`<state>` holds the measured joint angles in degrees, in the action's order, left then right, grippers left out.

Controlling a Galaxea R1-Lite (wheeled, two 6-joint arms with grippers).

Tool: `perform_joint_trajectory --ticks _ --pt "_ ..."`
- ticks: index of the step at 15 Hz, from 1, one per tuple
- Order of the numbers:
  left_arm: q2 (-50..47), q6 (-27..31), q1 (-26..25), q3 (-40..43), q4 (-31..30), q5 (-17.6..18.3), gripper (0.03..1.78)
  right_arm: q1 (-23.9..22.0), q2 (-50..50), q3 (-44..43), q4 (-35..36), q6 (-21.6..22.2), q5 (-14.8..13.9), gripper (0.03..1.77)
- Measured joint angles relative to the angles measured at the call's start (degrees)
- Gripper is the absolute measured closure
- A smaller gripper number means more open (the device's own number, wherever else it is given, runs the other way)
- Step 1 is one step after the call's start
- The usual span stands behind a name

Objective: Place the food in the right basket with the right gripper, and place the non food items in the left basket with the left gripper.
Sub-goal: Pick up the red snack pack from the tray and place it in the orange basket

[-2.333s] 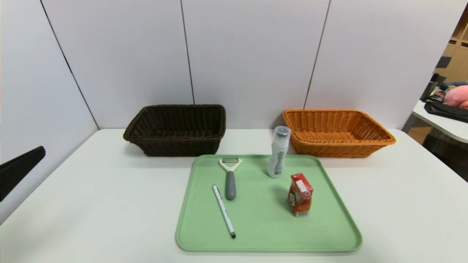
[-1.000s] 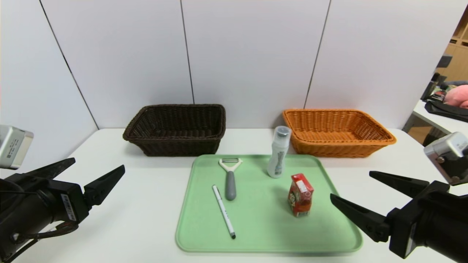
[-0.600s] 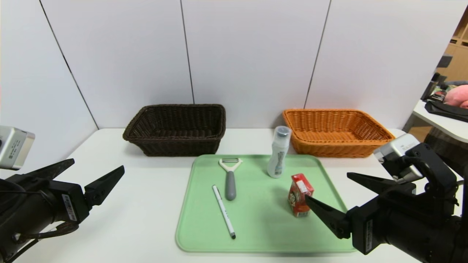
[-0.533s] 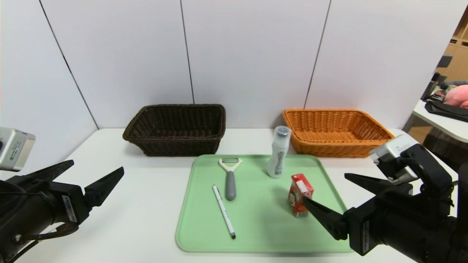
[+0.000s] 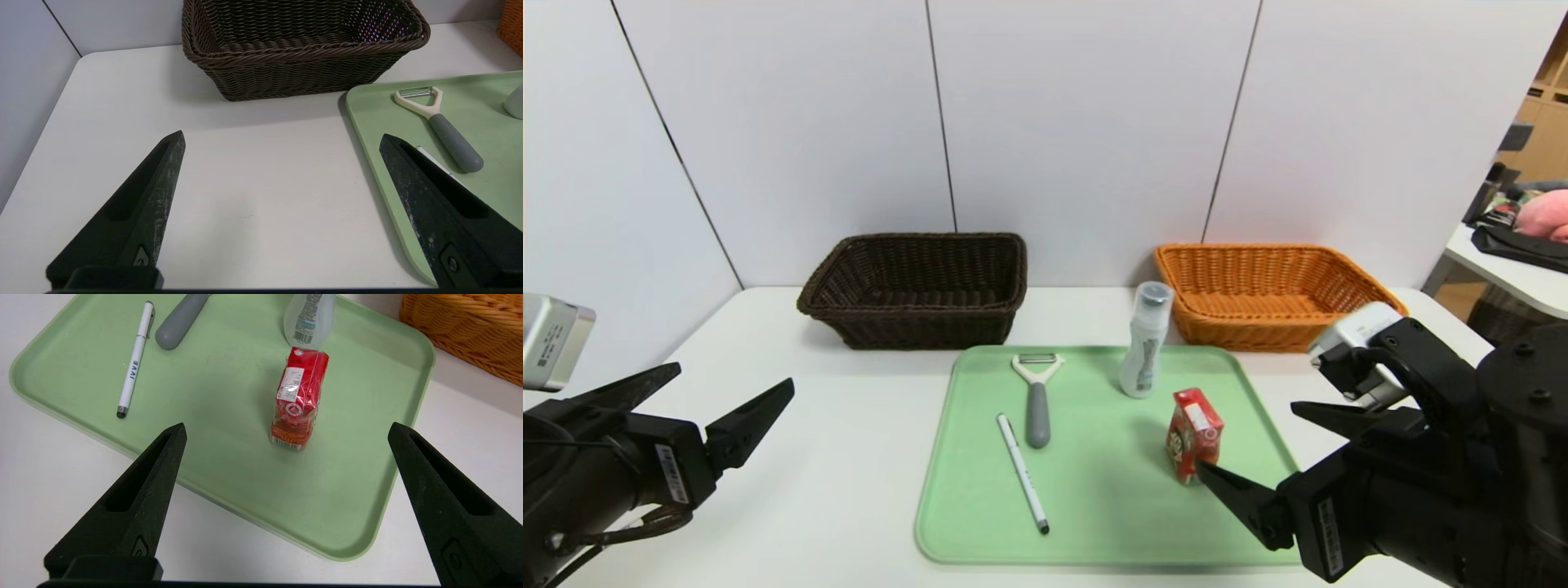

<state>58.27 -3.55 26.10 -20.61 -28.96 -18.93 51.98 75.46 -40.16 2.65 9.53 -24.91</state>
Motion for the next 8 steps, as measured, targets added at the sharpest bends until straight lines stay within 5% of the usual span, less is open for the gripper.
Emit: perform_joint_trajectory --ticks 8 --pt "-0.1 0.2 0.0 0.3 0.1 0.0 0.12 0.0 4.3 -14.8 -20.0 4.1 0.7 0.10"
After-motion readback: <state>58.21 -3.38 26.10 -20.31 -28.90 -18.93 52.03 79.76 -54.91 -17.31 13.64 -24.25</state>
